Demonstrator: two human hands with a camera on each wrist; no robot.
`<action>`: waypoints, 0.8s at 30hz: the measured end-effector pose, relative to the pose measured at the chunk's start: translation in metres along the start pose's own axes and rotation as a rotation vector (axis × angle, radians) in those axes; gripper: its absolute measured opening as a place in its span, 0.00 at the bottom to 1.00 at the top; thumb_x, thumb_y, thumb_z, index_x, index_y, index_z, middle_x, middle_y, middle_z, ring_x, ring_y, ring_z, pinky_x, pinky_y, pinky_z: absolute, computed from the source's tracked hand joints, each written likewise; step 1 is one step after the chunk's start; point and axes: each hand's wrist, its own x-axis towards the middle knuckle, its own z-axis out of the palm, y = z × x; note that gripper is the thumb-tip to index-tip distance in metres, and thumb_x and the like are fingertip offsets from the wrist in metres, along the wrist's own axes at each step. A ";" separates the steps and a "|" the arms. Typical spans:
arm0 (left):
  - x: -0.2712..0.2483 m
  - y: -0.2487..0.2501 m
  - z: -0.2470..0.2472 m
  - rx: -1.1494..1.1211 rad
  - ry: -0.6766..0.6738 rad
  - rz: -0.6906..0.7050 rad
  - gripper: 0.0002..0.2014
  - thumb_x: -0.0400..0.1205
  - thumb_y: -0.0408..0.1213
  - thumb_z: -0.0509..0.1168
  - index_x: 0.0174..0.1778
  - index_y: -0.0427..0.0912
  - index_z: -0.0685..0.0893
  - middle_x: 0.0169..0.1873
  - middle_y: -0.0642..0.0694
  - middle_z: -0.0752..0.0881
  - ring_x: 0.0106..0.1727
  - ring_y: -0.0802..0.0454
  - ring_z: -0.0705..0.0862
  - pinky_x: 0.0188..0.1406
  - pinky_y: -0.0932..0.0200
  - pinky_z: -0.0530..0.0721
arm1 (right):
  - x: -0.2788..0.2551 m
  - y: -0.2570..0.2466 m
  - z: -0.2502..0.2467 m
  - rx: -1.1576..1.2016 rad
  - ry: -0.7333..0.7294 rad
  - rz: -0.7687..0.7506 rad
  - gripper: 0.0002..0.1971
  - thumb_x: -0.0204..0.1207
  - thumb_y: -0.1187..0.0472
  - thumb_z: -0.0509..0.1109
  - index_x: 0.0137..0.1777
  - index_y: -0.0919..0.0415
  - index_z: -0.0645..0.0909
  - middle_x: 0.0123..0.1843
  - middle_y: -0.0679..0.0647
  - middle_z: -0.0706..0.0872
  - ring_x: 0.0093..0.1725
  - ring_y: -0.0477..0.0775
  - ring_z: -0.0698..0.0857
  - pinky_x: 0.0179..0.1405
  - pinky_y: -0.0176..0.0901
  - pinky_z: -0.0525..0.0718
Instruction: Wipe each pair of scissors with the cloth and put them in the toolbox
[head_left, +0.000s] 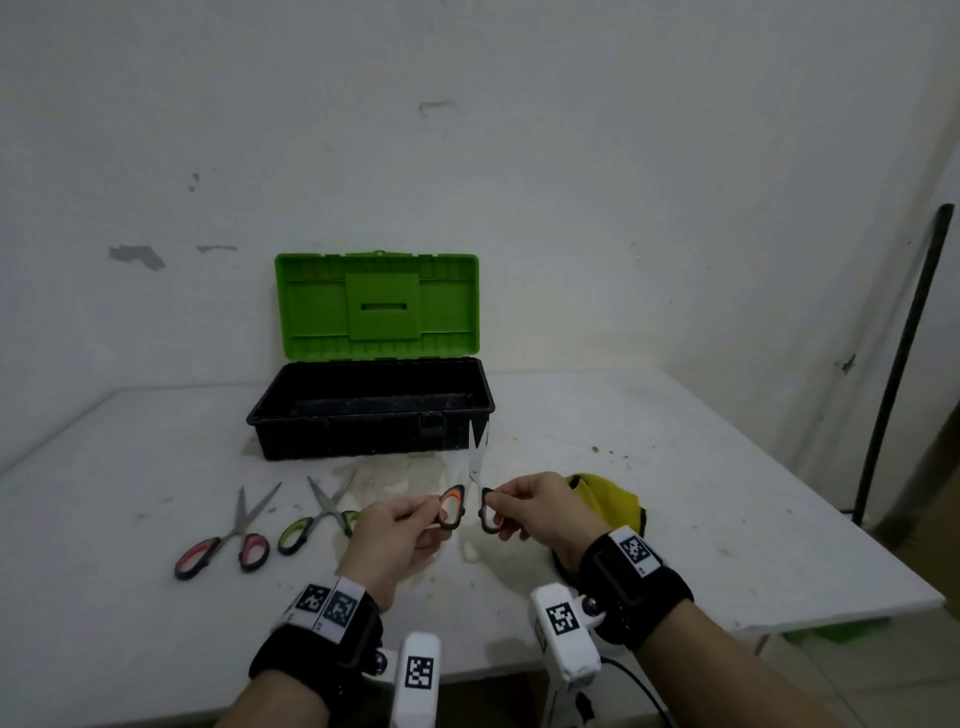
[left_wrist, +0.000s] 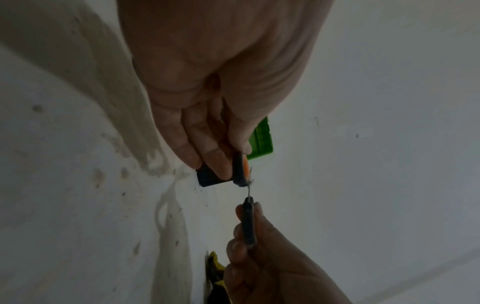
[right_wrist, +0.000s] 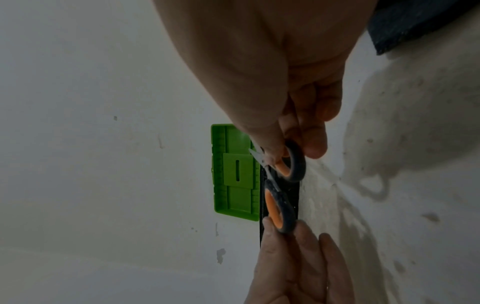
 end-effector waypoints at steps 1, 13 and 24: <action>0.001 0.001 0.000 0.002 -0.012 -0.008 0.07 0.86 0.33 0.66 0.51 0.39 0.91 0.45 0.41 0.94 0.49 0.44 0.93 0.51 0.55 0.89 | 0.000 -0.001 0.002 0.013 0.008 0.003 0.09 0.78 0.54 0.74 0.44 0.59 0.89 0.35 0.57 0.92 0.34 0.50 0.87 0.35 0.42 0.79; -0.001 -0.012 0.006 -0.056 -0.076 -0.096 0.08 0.86 0.31 0.67 0.56 0.33 0.88 0.44 0.37 0.94 0.48 0.44 0.94 0.44 0.55 0.90 | -0.010 0.004 0.017 0.050 0.181 -0.024 0.10 0.76 0.56 0.76 0.49 0.61 0.81 0.34 0.58 0.91 0.30 0.53 0.89 0.28 0.41 0.78; 0.006 0.045 0.013 0.123 -0.050 0.215 0.05 0.82 0.35 0.73 0.48 0.38 0.90 0.40 0.40 0.94 0.42 0.47 0.94 0.49 0.52 0.91 | 0.000 -0.050 0.019 -0.423 0.391 -0.313 0.22 0.73 0.45 0.75 0.35 0.67 0.84 0.32 0.61 0.86 0.34 0.57 0.83 0.36 0.50 0.82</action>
